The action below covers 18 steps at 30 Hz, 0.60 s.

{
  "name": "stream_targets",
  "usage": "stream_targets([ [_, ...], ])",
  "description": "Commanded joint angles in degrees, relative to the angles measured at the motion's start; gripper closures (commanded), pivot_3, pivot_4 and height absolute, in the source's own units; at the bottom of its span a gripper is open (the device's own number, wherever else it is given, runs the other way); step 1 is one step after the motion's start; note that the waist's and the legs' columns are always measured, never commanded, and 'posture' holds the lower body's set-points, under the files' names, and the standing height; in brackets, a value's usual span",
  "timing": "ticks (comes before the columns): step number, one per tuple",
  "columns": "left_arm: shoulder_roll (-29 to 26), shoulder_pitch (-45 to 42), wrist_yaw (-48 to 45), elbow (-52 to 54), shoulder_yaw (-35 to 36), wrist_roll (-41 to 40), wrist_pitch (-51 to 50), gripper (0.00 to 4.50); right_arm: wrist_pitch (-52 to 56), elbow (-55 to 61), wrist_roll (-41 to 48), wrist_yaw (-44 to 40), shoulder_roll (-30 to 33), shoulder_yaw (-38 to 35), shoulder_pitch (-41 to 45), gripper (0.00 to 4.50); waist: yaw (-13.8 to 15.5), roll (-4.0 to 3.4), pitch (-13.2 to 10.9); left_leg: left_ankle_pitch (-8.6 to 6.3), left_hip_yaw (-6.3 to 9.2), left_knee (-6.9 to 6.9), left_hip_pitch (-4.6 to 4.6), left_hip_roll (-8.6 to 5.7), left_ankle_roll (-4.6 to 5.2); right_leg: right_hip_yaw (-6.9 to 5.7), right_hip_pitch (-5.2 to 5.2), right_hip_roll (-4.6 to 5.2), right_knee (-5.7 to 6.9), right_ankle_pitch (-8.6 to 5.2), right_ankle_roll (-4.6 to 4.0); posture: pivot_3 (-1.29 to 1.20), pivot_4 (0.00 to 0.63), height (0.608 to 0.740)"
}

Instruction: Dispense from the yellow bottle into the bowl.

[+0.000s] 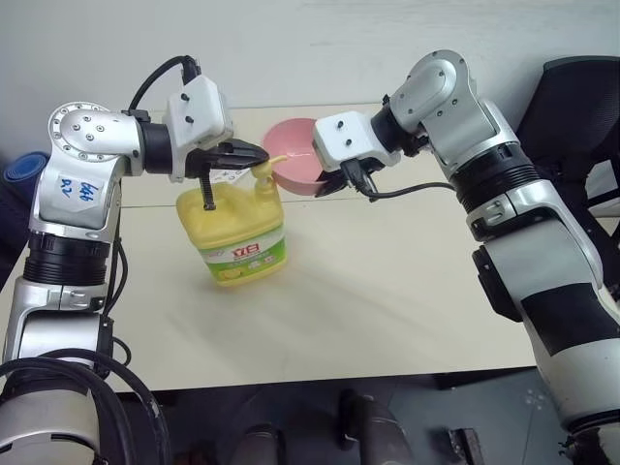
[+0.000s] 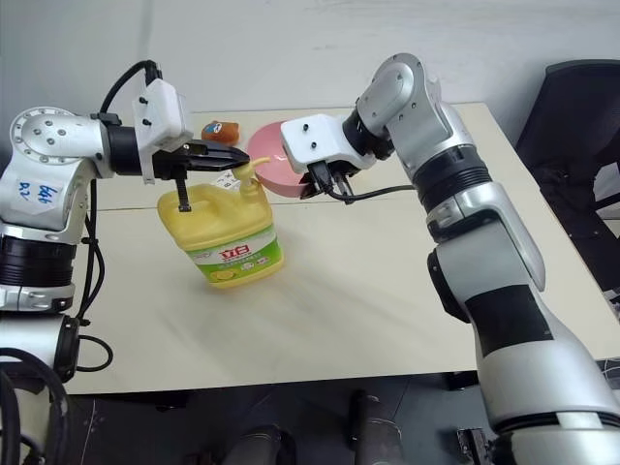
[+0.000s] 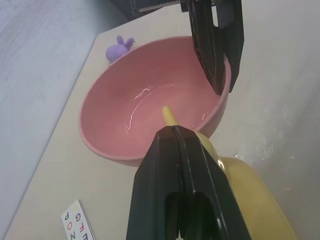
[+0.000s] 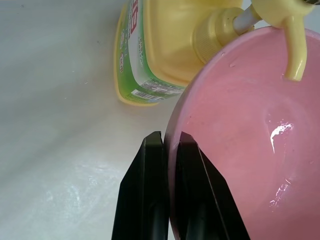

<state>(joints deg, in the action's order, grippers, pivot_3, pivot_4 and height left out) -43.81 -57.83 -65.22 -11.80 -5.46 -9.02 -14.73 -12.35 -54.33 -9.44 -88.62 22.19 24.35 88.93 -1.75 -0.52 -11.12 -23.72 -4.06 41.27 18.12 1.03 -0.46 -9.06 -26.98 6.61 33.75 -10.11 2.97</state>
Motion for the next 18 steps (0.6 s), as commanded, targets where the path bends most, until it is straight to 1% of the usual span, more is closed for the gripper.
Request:
stream_targets([
  [1, -0.2, 5.8, -4.1, -2.5, -8.0, 5.3, -0.5, 4.49, -0.2, 3.1, 1.6, -2.0, -0.6, -1.9, 1.4, 4.5, 0.0, -0.01, 0.0, 0.0, 0.0, -0.02, -0.01, 0.0, 0.0, 0.0, 0.05, 0.0, -0.01, 0.0, 0.0, 0.0, 0.15, 0.74],
  [4, -0.3, 6.3, -4.4, -2.6, -8.5, 6.1, 0.4, 4.49, -0.2, 3.1, 1.6, -1.9, -0.7, -1.9, 1.5, 4.5, 0.0, -0.08, 0.0, 0.0, 0.0, -0.16, -0.11, 0.03, 0.0, -0.02, 0.36, -0.02, -0.1, -0.02, -0.02, 0.0, 0.15, 0.74],
  [7, -0.1, 6.5, -4.5, -3.0, -8.5, 6.7, 1.1, 4.49, -0.2, 3.2, 1.6, -2.0, -0.8, -1.9, 1.4, 4.5, 0.0, -0.2, 0.1, 0.0, 0.0, -0.17, -0.14, 0.03, 0.0, -0.02, 0.38, -0.02, -0.11, -0.02, -0.02, 0.0, 0.15, 0.74],
  [18, 0.5, 7.2, -5.3, -4.7, -9.8, 9.1, 3.8, 4.49, -0.2, 3.2, 1.6, -1.8, -0.9, -2.0, 1.2, 4.5, 0.0, -0.32, 0.2, 0.0, 0.0, -0.18, -0.15, 0.03, 0.0, -0.02, 0.39, -0.02, -0.1, -0.02, -0.02, 0.0, 0.15, 0.74],
])
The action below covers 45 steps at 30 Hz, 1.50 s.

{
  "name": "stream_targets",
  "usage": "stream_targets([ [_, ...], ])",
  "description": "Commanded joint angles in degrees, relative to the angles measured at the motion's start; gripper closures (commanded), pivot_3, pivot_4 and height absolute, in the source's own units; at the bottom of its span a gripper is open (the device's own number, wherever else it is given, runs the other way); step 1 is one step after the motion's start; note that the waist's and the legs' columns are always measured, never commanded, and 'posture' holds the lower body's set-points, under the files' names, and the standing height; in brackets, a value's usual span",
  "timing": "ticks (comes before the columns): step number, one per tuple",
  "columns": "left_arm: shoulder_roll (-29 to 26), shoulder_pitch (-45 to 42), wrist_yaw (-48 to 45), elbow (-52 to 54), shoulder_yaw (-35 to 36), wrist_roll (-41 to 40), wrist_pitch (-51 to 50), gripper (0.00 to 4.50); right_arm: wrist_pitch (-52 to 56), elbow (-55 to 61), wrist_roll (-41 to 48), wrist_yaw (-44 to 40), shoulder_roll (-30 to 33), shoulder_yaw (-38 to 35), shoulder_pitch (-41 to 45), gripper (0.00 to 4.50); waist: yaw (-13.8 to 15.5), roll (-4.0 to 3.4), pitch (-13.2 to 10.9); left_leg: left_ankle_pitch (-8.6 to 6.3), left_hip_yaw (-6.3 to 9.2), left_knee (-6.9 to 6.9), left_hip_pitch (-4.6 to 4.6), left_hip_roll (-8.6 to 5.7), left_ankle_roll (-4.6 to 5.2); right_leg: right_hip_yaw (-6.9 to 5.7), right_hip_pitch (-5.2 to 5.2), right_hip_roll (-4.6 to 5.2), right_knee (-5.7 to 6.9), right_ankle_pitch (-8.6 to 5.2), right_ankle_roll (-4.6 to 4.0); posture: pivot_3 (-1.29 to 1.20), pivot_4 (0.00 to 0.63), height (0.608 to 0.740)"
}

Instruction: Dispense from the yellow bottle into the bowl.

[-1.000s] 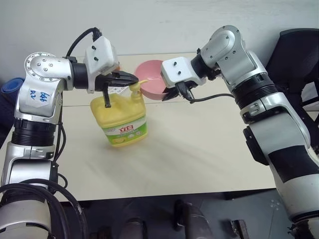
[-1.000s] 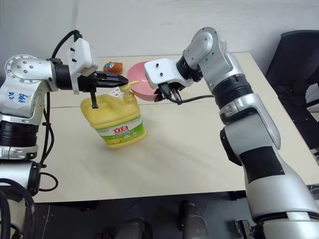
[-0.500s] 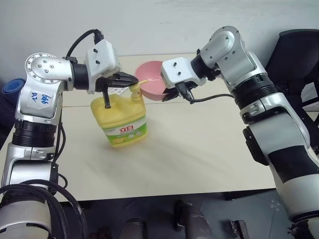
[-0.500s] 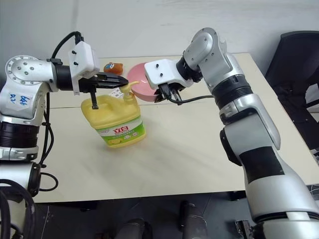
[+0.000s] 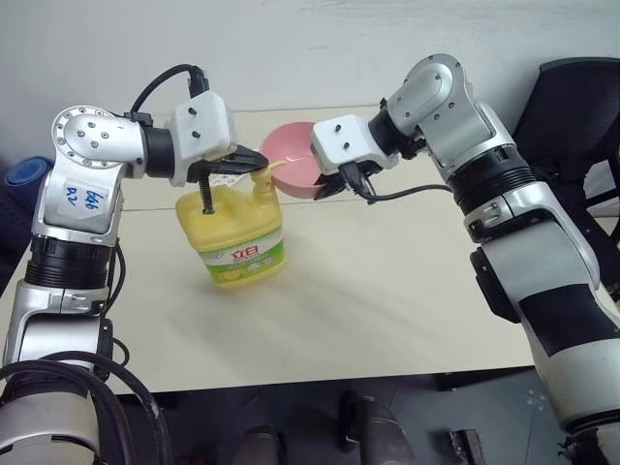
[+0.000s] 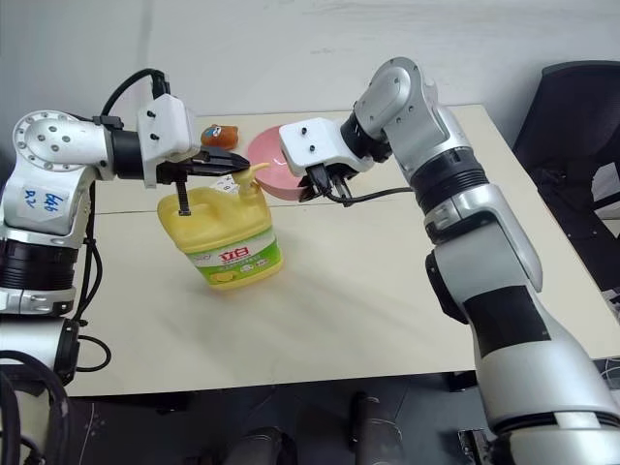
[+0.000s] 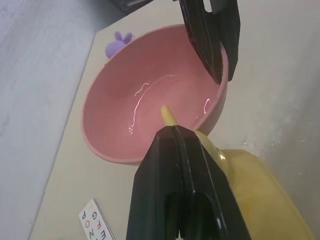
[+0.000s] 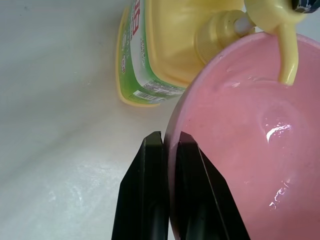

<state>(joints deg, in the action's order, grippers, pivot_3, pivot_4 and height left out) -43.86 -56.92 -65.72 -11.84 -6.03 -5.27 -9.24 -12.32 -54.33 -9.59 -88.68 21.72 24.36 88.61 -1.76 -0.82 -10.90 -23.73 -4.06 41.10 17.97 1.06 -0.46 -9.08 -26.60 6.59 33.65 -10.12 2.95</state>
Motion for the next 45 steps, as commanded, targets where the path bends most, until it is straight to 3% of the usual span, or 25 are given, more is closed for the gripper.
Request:
stream_targets([
  [1, 0.7, 6.3, -4.7, -4.6, -9.1, 5.4, -1.5, 4.49, -0.3, 3.2, 1.7, -1.6, -0.4, -2.0, 1.5, 4.5, 0.0, -0.01, 0.0, 0.0, 0.0, 0.0, -0.01, 0.0, 0.0, 0.0, 0.01, 0.0, 0.0, 0.0, 0.0, 0.0, 0.15, 0.74],
  [4, 1.1, 5.5, -4.0, -4.7, -8.0, 4.6, -2.4, 4.49, -0.4, 3.1, 1.7, -1.5, -0.4, -2.1, 1.5, 4.5, 0.0, -0.02, 0.0, 0.0, 0.0, 0.0, -0.02, 0.0, 0.0, 0.0, 0.02, 0.0, 0.0, 0.0, 0.0, 0.0, 0.15, 0.74],
  [12, 2.2, -5.1, -2.1, -1.6, 3.4, -7.9, -21.9, 4.49, 0.2, 3.8, 2.5, -1.8, 0.5, -2.9, 0.8, 4.5, 0.0, 0.0, 0.0, 0.0, 0.05, 0.04, 0.08, -0.01, 0.01, -0.05, -0.04, 0.0, -0.03, 0.0, 0.0, 0.0, 0.15, 0.74],
  [19, -4.6, -9.5, -3.4, 6.8, 12.8, -19.7, -37.0, 2.47, 2.2, 7.2, 4.2, -2.6, 2.9, -4.3, -1.4, 4.5, -0.6, 0.17, -0.1, 0.01, 0.11, 0.19, 1.07, 0.02, -0.01, -0.13, -1.27, -0.02, 0.09, 0.01, 0.0, 0.0, 0.15, 0.74],
  [24, -16.3, -6.1, -6.0, 16.2, 21.1, -29.6, -48.6, 1.01, 4.7, 15.7, 6.0, -3.4, 7.6, -4.7, -8.2, 4.5, -0.9, 0.19, -0.2, 0.01, 0.19, 0.19, 1.2, -0.02, 0.0, -0.15, -1.31, 0.03, -0.03, 0.01, 0.02, 0.0, 0.15, 0.74],
  [28, -30.1, 9.1, -14.0, 25.1, 33.0, -35.3, -56.5, 0.03, 5.7, 22.5, 6.4, -1.4, 12.0, -4.9, -15.8, 4.5, -1.3, 0.18, -0.2, 0.01, 0.16, 0.16, 1.09, 0.01, -0.02, -0.07, -1.29, 0.01, 0.04, 0.0, -0.01, 0.0, 0.15, 0.74],
  [31, -33.6, 28.4, -20.6, 33.2, 49.3, -32.6, -62.4, 0.03, 6.7, 27.1, 6.0, 1.7, 14.4, -5.2, -22.7, 4.5, -1.1, 0.18, -0.2, 0.01, 0.19, 0.2, 1.09, 0.03, -0.03, -0.1, -1.22, -0.01, -0.02, -0.02, -0.02, 0.0, 0.15, 0.74],
  [35, -29.3, 51.0, -25.0, 44.4, 71.2, -29.0, -68.6, 0.03, 8.7, 32.5, 5.6, 6.3, 15.4, -6.2, -31.5, 4.5, -0.9, 0.19, -0.2, -0.01, 0.2, 0.24, 1.04, 0.07, -0.06, -0.1, -1.14, -0.06, -0.03, -0.05, -0.04, 0.0, 0.15, 0.74],
  [38, -22.7, 66.1, -25.0, 50.5, 82.3, -27.4, -67.2, 0.03, 7.7, 33.6, 3.4, 10.8, 15.1, -5.7, -36.6, 4.5, -0.9, 0.19, -0.2, -0.03, 0.18, 0.25, 1.02, 0.11, -0.13, -0.07, -1.14, -0.1, -0.04, -0.07, -0.07, 0.0, 0.15, 0.74],
  [41, -18.3, 74.6, -24.0, 53.0, 87.5, -28.7, -64.5, 0.03, 6.6, 33.2, 1.6, 13.7, 14.5, -4.8, -39.1, 4.5, -1.0, 0.21, -0.2, -0.07, 0.17, 0.23, 0.96, 0.17, -0.2, -0.04, -1.12, -0.15, -0.04, -0.1, -0.14, 0.0, 0.15, 0.74],
  [45, -16.1, 77.4, -20.7, 53.8, 90.0, -32.5, -64.2, 0.03, 2.5, 28.6, -2.3, 19.2, 12.6, -3.2, -40.0, 4.5, -0.6, 0.22, -0.2, -0.12, 0.2, 0.19, 0.64, 0.25, -0.29, 0.09, -0.93, -0.16, 0.06, -0.22, -0.33, 0.0, 0.15, 0.74],
])
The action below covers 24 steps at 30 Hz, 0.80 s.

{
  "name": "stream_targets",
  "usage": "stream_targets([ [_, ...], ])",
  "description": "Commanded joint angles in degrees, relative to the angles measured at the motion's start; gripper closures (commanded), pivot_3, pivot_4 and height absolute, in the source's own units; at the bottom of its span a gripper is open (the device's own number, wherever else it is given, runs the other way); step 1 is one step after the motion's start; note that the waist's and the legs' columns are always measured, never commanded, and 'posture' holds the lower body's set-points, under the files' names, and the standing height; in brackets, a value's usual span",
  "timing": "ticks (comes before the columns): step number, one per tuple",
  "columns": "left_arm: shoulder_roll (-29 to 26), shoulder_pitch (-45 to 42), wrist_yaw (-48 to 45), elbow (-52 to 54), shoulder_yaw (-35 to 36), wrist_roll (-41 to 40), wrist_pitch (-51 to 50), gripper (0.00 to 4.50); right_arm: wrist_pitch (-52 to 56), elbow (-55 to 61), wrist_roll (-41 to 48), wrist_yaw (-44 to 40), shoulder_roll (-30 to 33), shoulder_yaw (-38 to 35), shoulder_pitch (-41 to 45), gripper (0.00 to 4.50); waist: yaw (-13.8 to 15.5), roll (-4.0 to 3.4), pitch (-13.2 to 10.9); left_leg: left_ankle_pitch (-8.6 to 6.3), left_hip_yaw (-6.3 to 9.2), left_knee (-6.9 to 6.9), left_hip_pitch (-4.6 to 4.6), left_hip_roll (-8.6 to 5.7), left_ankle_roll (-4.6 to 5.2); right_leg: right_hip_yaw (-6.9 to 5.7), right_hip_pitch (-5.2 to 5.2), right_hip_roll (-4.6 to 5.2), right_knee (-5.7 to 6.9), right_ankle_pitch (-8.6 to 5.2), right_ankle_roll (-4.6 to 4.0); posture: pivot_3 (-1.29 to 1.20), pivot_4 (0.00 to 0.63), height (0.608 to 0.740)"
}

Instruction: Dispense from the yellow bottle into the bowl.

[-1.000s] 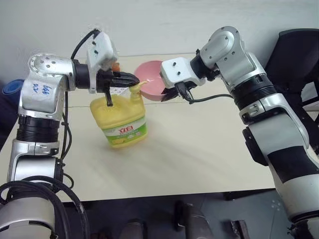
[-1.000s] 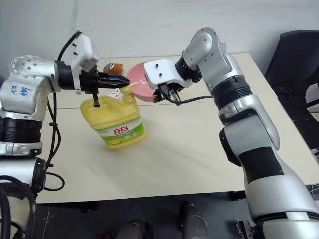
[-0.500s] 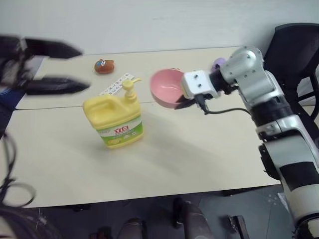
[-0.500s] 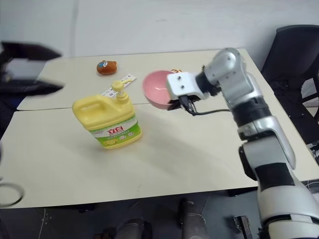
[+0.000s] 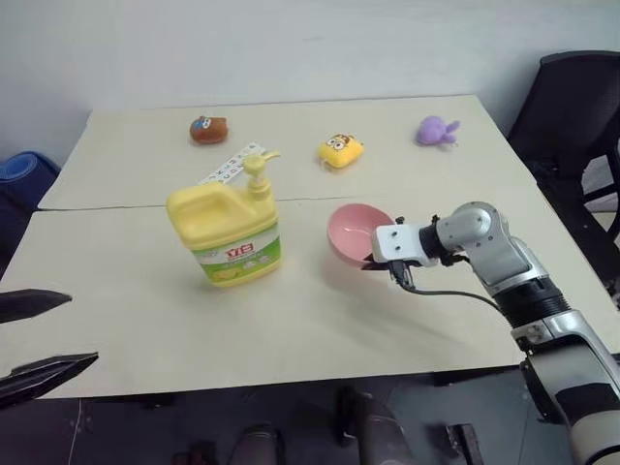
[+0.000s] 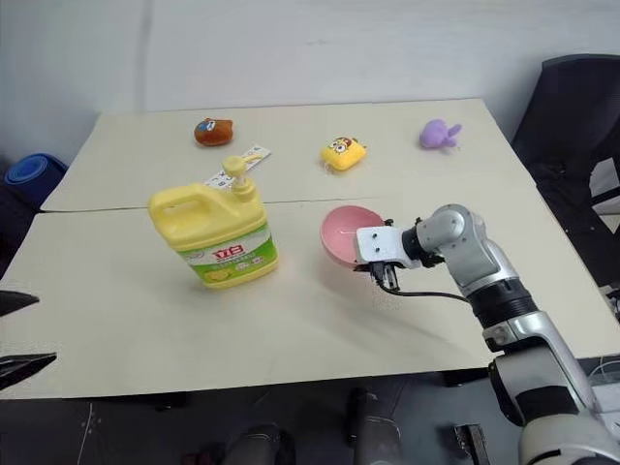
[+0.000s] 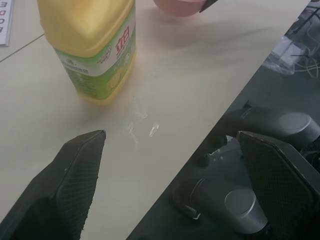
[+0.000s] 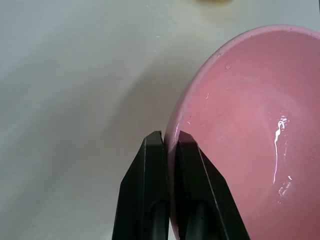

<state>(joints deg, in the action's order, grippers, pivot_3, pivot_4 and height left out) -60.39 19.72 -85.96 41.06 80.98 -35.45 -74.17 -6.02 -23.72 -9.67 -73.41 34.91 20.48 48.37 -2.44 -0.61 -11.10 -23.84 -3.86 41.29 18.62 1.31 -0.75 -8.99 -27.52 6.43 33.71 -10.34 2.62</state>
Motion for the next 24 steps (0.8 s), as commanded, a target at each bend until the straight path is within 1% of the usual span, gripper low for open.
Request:
stream_targets([
  [1, 0.4, 0.7, 0.2, 1.0, 3.3, -3.2, 0.6, 0.03, -5.2, -3.2, -3.2, 5.1, -0.6, 1.0, 0.5, 4.5, 0.2, 0.0, 0.0, -0.01, 0.0, -0.04, -0.1, 0.01, -0.01, 0.03, 0.07, 0.0, 0.02, -0.03, -0.04, 0.0, 0.15, 0.74],
  [2, 0.4, 0.7, 0.9, 1.0, 3.4, -4.0, 0.6, 0.03, -6.7, -4.7, -4.3, 6.4, -0.6, 1.4, 0.9, 4.5, 0.3, 0.01, 0.0, -0.02, 0.01, -0.08, -0.17, 0.03, -0.03, 0.05, 0.11, -0.01, 0.02, -0.05, -0.08, 0.0, 0.15, 0.74],
  [4, 0.6, 0.6, 2.1, 1.0, 3.3, -5.5, 0.8, 0.0, -9.1, -7.6, -5.8, 7.9, -0.6, 2.2, 1.6, 3.91, 0.5, 0.0, 0.0, -0.02, 0.01, -0.1, -0.18, 0.06, -0.04, 0.13, 0.08, -0.02, 0.07, -0.09, -0.14, 0.0, 0.15, 0.74],
  [5, 0.6, 0.4, 2.7, 0.7, 3.2, -6.2, 0.8, 0.0, -8.8, -8.3, -5.0, 6.9, -0.8, 2.0, 1.6, 3.72, 0.5, 0.01, 0.0, -0.03, 0.01, -0.12, -0.17, 0.08, -0.04, 0.18, 0.05, -0.02, 0.08, -0.1, -0.17, 0.0, 0.15, 0.74],
  [8, 0.6, 0.7, 4.2, -0.2, 2.4, -7.6, 1.8, 0.0, -8.1, -8.4, -2.6, 3.8, -0.5, 1.0, 1.5, 2.69, 0.5, 0.01, 0.0, -0.07, 0.02, -0.13, -0.19, 0.26, -0.12, 0.24, 0.05, -0.2, 0.07, -0.14, -0.23, 0.0, 0.15, 0.74],
  [11, 0.3, 1.4, 5.1, -2.0, 1.0, -7.7, 4.5, 0.0, -4.8, -5.6, 1.1, -0.4, 1.9, -1.7, 2.1, 1.67, 0.5, 0.0, 0.0, -0.1, 0.05, -0.13, -0.23, 0.36, -0.18, 0.25, 0.05, -0.33, 0.09, -0.17, -0.3, 0.0, 0.15, 0.74],
  [13, -0.3, 1.9, 5.2, -3.9, 0.6, -7.6, 6.2, 0.0, 4.3, -1.5, 8.0, -6.8, 4.3, -5.4, 3.1, 0.97, 0.6, -0.02, 0.0, -0.11, 0.09, -0.14, -0.24, 0.39, -0.19, 0.25, 0.01, -0.39, 0.1, -0.18, -0.32, 0.0, 0.15, 0.74],
  [15, -0.9, 3.0, 4.4, -6.6, 1.1, -6.7, 8.2, 0.0, 14.9, 1.9, 16.1, -15.1, 9.1, -9.8, 5.2, 0.31, 0.7, -0.05, 0.0, -0.14, 0.12, -0.15, -0.26, 0.44, -0.22, 0.22, 0.01, -0.48, 0.08, -0.19, -0.33, 0.0, 0.15, 0.74],
  [16, -1.2, 3.8, 4.0, -8.0, 1.3, -6.1, 9.2, 0.0, 18.8, 2.6, 19.5, -17.4, 12.1, -10.5, 6.1, 0.04, 0.7, -0.06, 0.0, -0.19, 0.13, -0.13, -0.26, 0.48, -0.21, 0.17, -0.03, -0.53, 0.09, -0.2, -0.35, 0.0, 0.15, 0.74],
  [17, -1.3, 4.5, 3.8, -8.9, 1.5, -5.7, 10.1, 0.0, 21.6, 3.4, 21.8, -18.8, 14.2, -10.9, 6.6, 0.04, 0.9, -0.09, -0.1, -0.21, 0.12, -0.14, -0.25, 0.48, -0.17, 0.12, -0.06, -0.54, 0.09, -0.2, -0.35, 0.0, 0.15, 0.74],
  [19, -1.8, 8.0, 2.2, -12.3, 2.4, -2.6, 13.6, 0.0, 22.5, -0.2, 23.9, -19.1, 19.7, -11.1, 8.0, 0.04, 0.9, -0.05, 0.0, -0.26, 0.13, -0.22, -0.3, 0.5, -0.15, 0.03, -0.04, -0.56, 0.06, -0.23, -0.39, 0.0, 0.15, 0.74],
  [21, -2.2, 10.3, 1.0, -14.8, 3.2, -1.1, 16.0, 0.0, 23.2, -3.6, 24.7, -19.1, 22.8, -11.0, 9.4, 0.04, 0.8, 0.04, 0.0, -0.34, 0.05, -0.23, -0.32, 0.6, -0.2, 0.0, -0.04, -0.73, 0.0, -0.27, -0.45, 0.0, 0.15, 0.74],
  [24, -2.6, 10.9, 0.3, -18.4, 3.9, -1.4, 17.3, 0.0, 26.9, -8.2, 28.4, -19.1, 26.3, -10.6, 10.4, 0.04, 0.6, 0.09, 0.0, -0.37, -0.17, -0.22, -0.33, 0.62, -0.21, 0.01, -0.04, -0.78, -0.05, -0.29, -0.48, 0.0, 0.15, 0.74],
])
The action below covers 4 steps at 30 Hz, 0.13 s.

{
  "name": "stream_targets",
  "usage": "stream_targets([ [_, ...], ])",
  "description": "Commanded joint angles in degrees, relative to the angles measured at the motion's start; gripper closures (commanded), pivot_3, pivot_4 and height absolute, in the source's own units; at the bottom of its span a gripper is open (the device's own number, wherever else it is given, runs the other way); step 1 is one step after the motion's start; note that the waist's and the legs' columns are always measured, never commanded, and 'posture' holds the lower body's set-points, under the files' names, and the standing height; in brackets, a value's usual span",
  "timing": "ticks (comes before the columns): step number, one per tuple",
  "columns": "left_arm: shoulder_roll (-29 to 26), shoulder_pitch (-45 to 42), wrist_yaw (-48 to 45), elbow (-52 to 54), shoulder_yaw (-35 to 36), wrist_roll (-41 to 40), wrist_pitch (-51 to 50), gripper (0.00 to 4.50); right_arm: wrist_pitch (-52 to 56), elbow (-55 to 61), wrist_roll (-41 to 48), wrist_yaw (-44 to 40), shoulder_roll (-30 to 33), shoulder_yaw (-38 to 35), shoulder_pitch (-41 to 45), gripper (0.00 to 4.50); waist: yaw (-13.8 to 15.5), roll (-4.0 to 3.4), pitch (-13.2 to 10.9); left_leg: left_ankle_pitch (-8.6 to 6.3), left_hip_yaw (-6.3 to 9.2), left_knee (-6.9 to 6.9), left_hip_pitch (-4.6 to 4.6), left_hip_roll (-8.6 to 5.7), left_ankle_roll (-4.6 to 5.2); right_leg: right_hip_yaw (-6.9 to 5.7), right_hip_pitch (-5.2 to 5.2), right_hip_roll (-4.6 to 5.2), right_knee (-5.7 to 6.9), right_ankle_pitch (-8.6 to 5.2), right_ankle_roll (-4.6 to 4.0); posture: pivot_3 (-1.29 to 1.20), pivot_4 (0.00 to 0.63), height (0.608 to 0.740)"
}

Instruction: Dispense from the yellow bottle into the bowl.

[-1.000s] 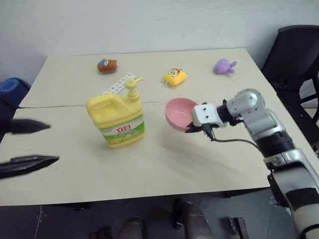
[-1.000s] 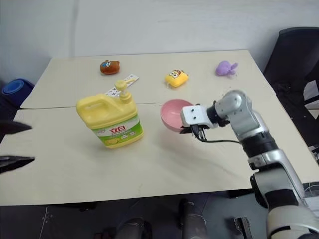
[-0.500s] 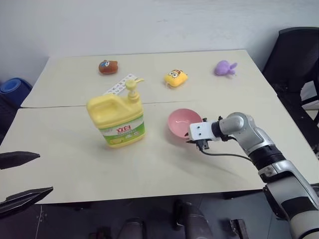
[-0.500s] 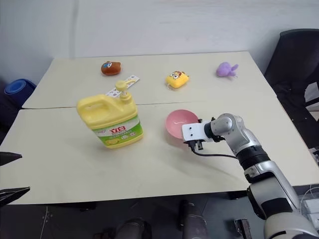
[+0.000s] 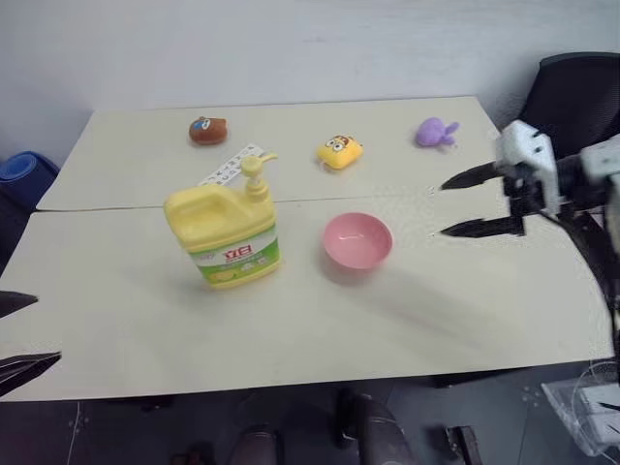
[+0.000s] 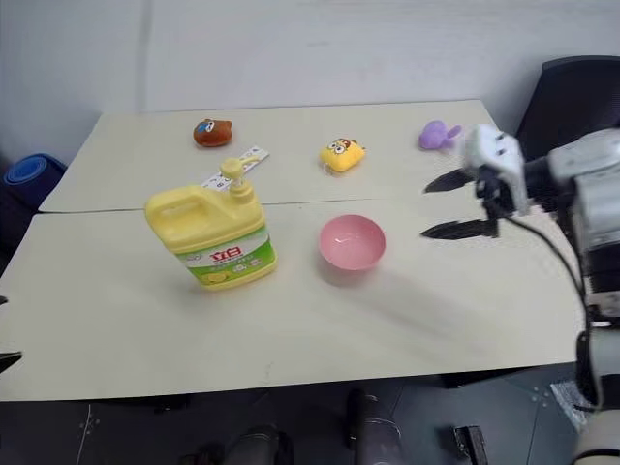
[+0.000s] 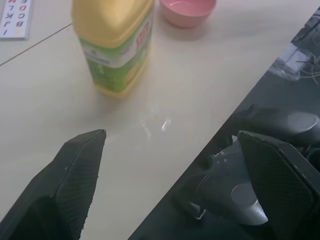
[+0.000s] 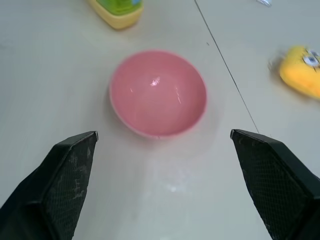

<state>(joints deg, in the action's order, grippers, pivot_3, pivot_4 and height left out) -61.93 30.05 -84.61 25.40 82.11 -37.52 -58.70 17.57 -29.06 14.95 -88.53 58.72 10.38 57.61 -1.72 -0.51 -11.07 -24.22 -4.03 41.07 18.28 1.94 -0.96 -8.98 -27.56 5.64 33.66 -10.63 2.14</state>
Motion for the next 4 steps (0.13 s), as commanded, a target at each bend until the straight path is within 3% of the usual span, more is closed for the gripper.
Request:
stream_targets([
  [1, -0.8, 1.0, -1.1, -3.6, 2.5, 1.1, 2.9, 0.0, 4.0, -3.3, 5.3, -4.0, 3.3, -0.4, 0.9, 0.04, -0.1, -0.03, 0.0, 0.0, -0.08, -0.01, -0.02, 0.0, 0.0, 0.05, -0.01, 0.0, -0.02, 0.0, 0.0, 0.0, 0.15, 0.74],
  [4, 0.4, 1.2, -0.3, -5.4, 0.6, 2.1, 6.1, 0.0, 4.4, -3.3, 6.7, -4.0, 3.6, -0.5, -0.4, 0.04, -0.3, -0.09, -0.1, -0.01, -0.33, -0.11, -0.02, 0.04, -0.02, 0.15, -0.07, 0.01, 0.04, -0.05, -0.08, 0.0, 0.15, 0.74],
])
